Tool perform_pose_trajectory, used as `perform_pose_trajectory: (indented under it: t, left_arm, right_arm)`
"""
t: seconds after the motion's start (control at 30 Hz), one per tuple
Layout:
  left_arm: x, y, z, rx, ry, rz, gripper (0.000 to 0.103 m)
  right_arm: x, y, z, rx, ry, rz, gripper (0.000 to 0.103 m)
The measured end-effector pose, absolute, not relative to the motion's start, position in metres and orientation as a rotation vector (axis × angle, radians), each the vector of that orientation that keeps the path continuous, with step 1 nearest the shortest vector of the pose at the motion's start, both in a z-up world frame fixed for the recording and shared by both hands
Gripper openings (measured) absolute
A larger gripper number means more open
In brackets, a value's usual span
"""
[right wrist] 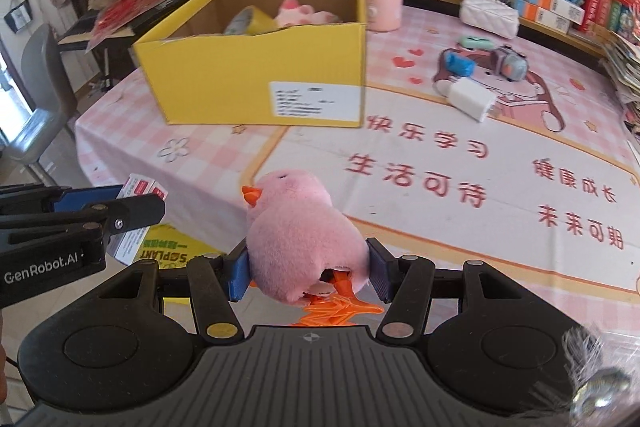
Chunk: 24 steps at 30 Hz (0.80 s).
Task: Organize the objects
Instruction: 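Lift the card box and plush bird toward the yellow box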
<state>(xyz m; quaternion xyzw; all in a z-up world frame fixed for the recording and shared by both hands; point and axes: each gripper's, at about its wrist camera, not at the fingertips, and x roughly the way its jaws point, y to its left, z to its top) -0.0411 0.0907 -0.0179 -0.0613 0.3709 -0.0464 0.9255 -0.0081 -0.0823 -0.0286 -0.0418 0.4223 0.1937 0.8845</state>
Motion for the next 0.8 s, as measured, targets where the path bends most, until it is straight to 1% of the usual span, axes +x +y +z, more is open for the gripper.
perform_pose_trajectory:
  t: [0.53, 0.8]
  left_arm:
    - [-0.050, 0.114, -0.004, -0.151, 0.703, -0.077, 0.028]
    - [-0.028, 0.116, 0.015, -0.123, 0.638, -0.080, 0.028]
  right_arm:
    - [-0.019, -0.051, -0.015, -0.144, 0.843, 0.435, 0.055]
    - [-0.003, -0.054, 0.001, -0.134, 0.759, 0.418, 0.055]
